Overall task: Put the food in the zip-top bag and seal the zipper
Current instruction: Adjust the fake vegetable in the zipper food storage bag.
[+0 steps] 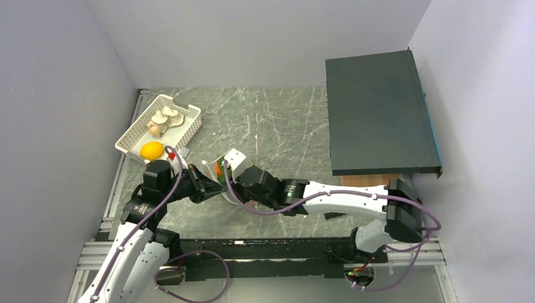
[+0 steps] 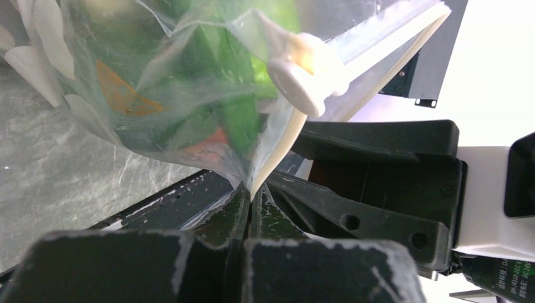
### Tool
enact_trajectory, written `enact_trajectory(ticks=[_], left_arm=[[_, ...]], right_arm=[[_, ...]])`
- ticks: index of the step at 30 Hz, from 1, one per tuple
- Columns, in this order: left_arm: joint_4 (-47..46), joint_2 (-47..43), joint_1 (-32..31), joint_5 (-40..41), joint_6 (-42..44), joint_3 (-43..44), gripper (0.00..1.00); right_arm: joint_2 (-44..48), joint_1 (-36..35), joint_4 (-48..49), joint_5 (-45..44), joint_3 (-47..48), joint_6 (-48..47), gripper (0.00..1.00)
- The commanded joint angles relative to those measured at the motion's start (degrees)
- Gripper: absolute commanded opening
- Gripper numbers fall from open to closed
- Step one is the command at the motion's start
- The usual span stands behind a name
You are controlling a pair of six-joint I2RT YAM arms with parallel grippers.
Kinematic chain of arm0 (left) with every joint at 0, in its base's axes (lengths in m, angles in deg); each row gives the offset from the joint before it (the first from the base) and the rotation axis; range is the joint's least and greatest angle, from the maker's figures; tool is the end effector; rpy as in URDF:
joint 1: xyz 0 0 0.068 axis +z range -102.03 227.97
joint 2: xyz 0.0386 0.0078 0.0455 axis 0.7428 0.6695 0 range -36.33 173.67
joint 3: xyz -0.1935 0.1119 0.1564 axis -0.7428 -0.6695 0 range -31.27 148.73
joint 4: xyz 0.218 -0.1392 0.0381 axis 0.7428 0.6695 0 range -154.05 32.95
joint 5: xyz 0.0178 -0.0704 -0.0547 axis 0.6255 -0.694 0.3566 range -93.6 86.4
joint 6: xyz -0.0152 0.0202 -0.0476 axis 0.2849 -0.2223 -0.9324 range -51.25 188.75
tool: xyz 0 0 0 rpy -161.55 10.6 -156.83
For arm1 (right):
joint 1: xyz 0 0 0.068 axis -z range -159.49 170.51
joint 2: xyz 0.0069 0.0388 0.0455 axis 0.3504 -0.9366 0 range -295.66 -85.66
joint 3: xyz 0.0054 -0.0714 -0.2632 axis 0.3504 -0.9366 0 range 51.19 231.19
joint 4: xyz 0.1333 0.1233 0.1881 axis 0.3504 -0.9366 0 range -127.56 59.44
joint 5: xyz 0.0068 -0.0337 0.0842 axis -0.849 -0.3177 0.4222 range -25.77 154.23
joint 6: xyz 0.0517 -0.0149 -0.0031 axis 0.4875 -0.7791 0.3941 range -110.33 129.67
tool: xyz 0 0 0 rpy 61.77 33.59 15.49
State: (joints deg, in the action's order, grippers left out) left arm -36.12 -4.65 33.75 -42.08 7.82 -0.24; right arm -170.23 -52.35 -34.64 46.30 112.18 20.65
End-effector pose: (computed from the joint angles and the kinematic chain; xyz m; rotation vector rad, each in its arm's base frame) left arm 0.1210 -0.0536 0.2606 -0.4653 2.2583 -1.4423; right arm 0.1105 0.3208 0.2831 -0.8954 1.8786 0.5940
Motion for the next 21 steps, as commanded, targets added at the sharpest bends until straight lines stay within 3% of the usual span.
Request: enact_trajectory(ticks=[1, 5, 10, 21], left_arm=[[-0.75, -0.24, 0.02, -0.83, 0.37, 2.73, 0.0], [0.24, -0.47, 0.0, -0.76, 0.59, 2.9, 0.0], [1.13, -0.69, 0.02, -0.19, 1.09, 3.05, 0.0], [4.06, -1.48, 0.01, 0.5, 2.56, 6.56, 0.0]], right_arm=[[-1.13, 0.54, 2.85, -0.96, 0.57, 0.1, 0.37], [-1.08, 0.83, 3.26, 0.15, 0.71, 0.1, 0.34], [0.28, 1.22, 1.06, 1.76, 2.57, -0.04, 0.0], [-0.27, 1.95, -19.64, 9.97, 15.95, 1.65, 0.0]])
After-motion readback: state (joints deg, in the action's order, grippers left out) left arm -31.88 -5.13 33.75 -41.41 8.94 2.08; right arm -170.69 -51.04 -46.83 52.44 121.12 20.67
